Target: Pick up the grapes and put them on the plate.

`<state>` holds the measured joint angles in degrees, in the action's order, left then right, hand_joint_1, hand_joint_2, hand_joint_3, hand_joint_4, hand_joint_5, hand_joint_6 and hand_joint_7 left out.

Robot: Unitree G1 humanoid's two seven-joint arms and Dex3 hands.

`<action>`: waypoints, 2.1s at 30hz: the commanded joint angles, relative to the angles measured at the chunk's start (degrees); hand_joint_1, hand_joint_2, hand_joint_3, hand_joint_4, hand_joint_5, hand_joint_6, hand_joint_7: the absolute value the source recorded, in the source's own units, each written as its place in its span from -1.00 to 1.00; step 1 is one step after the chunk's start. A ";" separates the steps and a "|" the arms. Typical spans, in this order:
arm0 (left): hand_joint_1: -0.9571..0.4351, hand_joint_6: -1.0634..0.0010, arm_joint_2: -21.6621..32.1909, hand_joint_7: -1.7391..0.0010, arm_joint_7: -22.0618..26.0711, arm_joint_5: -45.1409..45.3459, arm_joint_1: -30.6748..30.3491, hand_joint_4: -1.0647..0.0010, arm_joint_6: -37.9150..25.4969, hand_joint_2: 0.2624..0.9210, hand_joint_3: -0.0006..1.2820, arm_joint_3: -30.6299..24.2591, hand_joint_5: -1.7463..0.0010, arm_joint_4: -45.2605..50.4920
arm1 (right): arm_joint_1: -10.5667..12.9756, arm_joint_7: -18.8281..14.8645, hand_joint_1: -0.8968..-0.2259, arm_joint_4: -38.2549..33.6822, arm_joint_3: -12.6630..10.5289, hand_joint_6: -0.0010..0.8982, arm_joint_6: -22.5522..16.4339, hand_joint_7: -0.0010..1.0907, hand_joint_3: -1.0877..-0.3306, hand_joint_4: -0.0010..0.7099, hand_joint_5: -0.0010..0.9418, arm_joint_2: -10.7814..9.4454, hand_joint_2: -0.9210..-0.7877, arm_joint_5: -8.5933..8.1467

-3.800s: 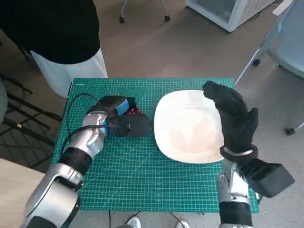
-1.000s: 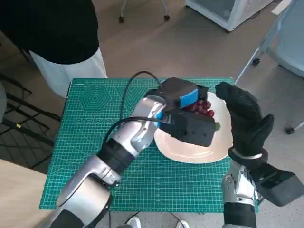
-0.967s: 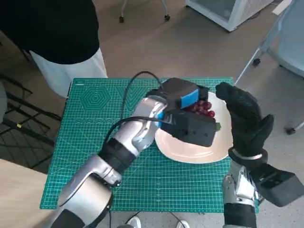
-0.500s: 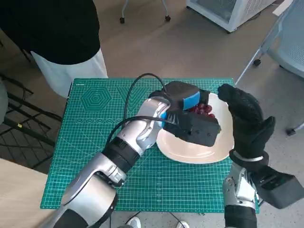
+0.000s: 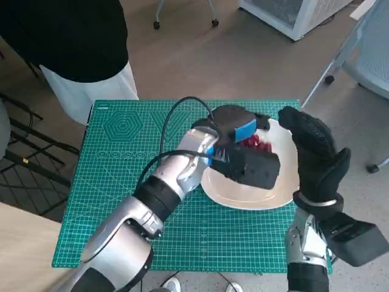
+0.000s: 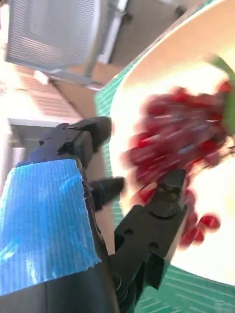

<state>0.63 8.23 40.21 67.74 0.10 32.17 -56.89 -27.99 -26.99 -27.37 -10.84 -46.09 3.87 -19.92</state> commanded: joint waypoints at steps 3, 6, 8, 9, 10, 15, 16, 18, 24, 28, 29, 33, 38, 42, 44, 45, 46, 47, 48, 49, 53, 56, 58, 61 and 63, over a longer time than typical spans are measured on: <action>-0.64 0.67 0.75 0.99 -2.45 0.93 -1.32 0.84 2.70 1.00 -0.85 1.54 0.98 0.33 | 1.46 0.46 -0.33 -0.14 0.44 -0.80 0.97 -0.22 0.06 0.10 -0.99 -0.18 -1.00 0.34; -0.74 0.69 1.42 1.00 -3.46 0.73 -1.76 0.88 4.49 1.00 -0.73 1.68 0.99 0.08 | 1.51 0.51 -0.33 0.02 0.57 -0.80 1.14 -0.22 0.07 0.10 -0.99 -0.23 -1.00 0.32; -0.77 0.70 2.01 1.00 -4.38 0.46 -2.26 0.91 5.81 1.00 -0.66 1.48 1.00 0.04 | 1.54 0.61 -0.33 0.16 0.65 -0.79 1.26 -0.23 0.07 0.10 -0.99 -0.27 -1.00 0.36; -0.77 0.71 2.36 1.00 -4.93 0.33 -2.57 0.92 6.50 1.00 -0.63 1.34 1.00 0.10 | 1.55 0.67 -0.33 0.24 0.70 -0.79 1.32 -0.23 0.07 0.10 -0.99 -0.30 -1.00 0.39; -0.77 0.71 2.81 1.00 -5.43 0.17 -2.92 0.93 7.17 1.00 -0.59 1.14 1.00 0.28 | 1.57 0.74 -0.33 0.35 0.75 -0.79 1.37 -0.23 0.07 0.10 -0.99 -0.32 -1.00 0.41; -0.74 0.70 6.33 0.99 -6.85 -2.04 -5.78 0.95 10.93 1.00 -0.49 -1.42 1.00 3.48 | 1.81 1.07 -0.33 0.92 1.09 -0.79 1.53 -0.24 0.07 0.10 -0.99 -0.46 -1.00 0.50; -0.73 0.69 7.11 0.99 -7.03 -2.87 -6.62 0.95 11.77 1.00 -0.49 -2.34 1.00 4.44 | 1.84 1.12 -0.33 0.96 1.16 -0.79 1.53 -0.24 0.07 0.10 -0.99 -0.48 -1.00 0.51; -0.69 0.66 8.58 0.98 -7.47 -4.90 -8.53 0.96 13.61 1.00 -0.48 -4.50 1.00 6.35 | 1.86 1.19 -0.33 0.95 1.26 -0.78 1.49 -0.24 0.06 0.10 -0.99 -0.50 -1.00 0.54; -0.57 0.61 11.51 0.97 -6.92 -15.66 -15.04 0.94 20.45 1.00 -0.46 -14.04 0.99 10.87 | 1.92 1.44 -0.31 1.01 1.45 -0.78 1.41 -0.24 0.06 0.10 -0.99 -0.59 -1.00 0.68; -0.51 0.58 11.19 0.96 -1.72 -28.35 -19.71 0.88 24.70 1.00 -0.43 -22.34 0.98 12.58 | 1.88 1.77 -0.31 1.19 1.66 -0.78 1.49 -0.25 0.06 0.10 -0.99 -0.62 -1.00 0.86; -0.51 0.58 10.83 0.96 0.00 -31.74 -20.76 0.86 25.59 1.00 -0.42 -24.31 0.98 12.68 | 1.91 1.87 -0.31 1.32 1.72 -0.78 1.53 -0.25 0.06 0.10 -0.99 -0.63 -1.00 0.92; -0.53 0.60 8.76 0.97 7.19 -44.89 -24.73 0.82 28.16 1.00 -0.40 -31.76 0.97 13.02 | 2.08 2.29 -0.31 2.06 1.99 -0.77 1.76 -0.25 0.06 0.10 -0.99 -0.66 -1.00 1.15; -0.55 0.65 8.01 0.99 12.89 -55.00 -29.71 0.81 31.76 1.00 -0.38 -37.91 0.98 15.21 | 2.12 2.73 -0.32 2.62 2.34 -0.78 1.92 -0.25 0.06 0.10 -1.00 -0.74 -1.00 1.48; -0.53 0.72 8.30 1.00 16.89 -59.47 -33.24 0.84 32.24 1.00 -0.35 -40.03 0.99 18.91 | 2.13 3.02 -0.35 2.76 2.59 -0.78 1.85 -0.25 0.05 0.09 -1.00 -0.82 -1.00 1.82; -0.53 0.74 8.53 1.00 18.34 -60.74 -35.19 0.85 32.07 1.00 -0.33 -40.58 1.00 21.38 | 2.06 3.14 -0.35 2.60 2.69 -0.78 1.74 -0.25 0.05 0.09 -1.00 -0.83 -1.00 2.02; -0.53 0.75 8.58 1.00 18.85 -61.15 -36.00 0.86 31.94 1.00 -0.32 -40.80 1.00 22.46 | 2.03 3.19 -0.35 2.54 2.71 -0.78 1.71 -0.25 0.05 0.09 -1.00 -0.83 -1.00 2.10; -0.53 0.75 8.57 1.00 19.30 -61.57 -36.84 0.86 31.82 1.00 -0.31 -41.02 1.00 23.57 | 1.99 3.22 -0.35 2.47 2.74 -0.78 1.67 -0.26 0.05 0.09 -1.00 -0.84 -1.00 2.19; -0.53 0.76 8.46 1.00 19.71 -62.04 -37.68 0.87 31.70 1.00 -0.30 -41.26 1.00 24.66 | 1.93 3.25 -0.35 2.39 2.77 -0.78 1.64 -0.26 0.05 0.09 -1.00 -0.84 -1.00 2.27; -0.53 0.76 8.29 1.00 20.10 -62.55 -38.52 0.87 31.58 1.00 -0.30 -41.50 1.00 25.75 | 1.87 3.26 -0.35 2.29 2.81 -0.79 1.60 -0.26 0.04 0.09 -1.00 -0.84 -1.00 2.34; -0.53 0.76 8.10 1.00 20.45 -63.09 -39.39 0.87 31.47 1.00 -0.30 -41.74 1.00 26.85 | 1.80 3.26 -0.35 2.19 2.84 -0.79 1.56 -0.26 0.04 0.09 -1.00 -0.85 -1.00 2.40; -0.54 0.74 7.04 0.99 21.23 -65.14 -42.07 0.85 30.08 1.00 -0.30 -42.48 0.99 30.34 | 1.62 3.25 -0.35 2.05 2.99 -0.80 1.57 -0.26 0.04 0.09 -1.00 -0.86 -1.00 2.52; -0.54 0.70 6.31 0.98 21.37 -66.06 -43.79 0.83 29.22 1.00 -0.30 -42.72 0.99 32.40 | 1.60 3.18 -0.35 2.25 3.16 -0.81 1.72 -0.26 0.04 0.09 -1.00 -0.84 -1.00 2.45; -0.54 0.68 6.01 0.97 21.43 -66.36 -44.70 0.81 28.81 1.00 -0.30 -42.76 0.98 33.43 | 1.64 3.07 -0.35 2.34 3.24 -0.81 1.76 -0.26 0.03 0.09 -1.00 -0.78 -1.00 2.36; -0.54 0.66 5.69 0.97 21.50 -66.53 -45.76 0.79 28.26 1.00 -0.30 -42.86 0.98 34.74 | 1.72 2.89 -0.35 2.46 3.33 -0.82 1.78 -0.25 0.03 0.09 -1.00 -0.67 -1.00 2.23; -0.54 0.64 5.54 0.96 21.56 -66.45 -46.39 0.78 28.00 1.00 -0.30 -42.94 0.98 35.61 | 1.77 2.72 -0.35 2.52 3.39 -0.82 1.81 -0.25 0.03 0.09 -1.00 -0.59 -1.00 2.09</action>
<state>6.45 29.47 -25.70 22.58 28.75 -10.60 -23.27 -27.30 -24.04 -24.67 -7.55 -45.15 3.21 -17.78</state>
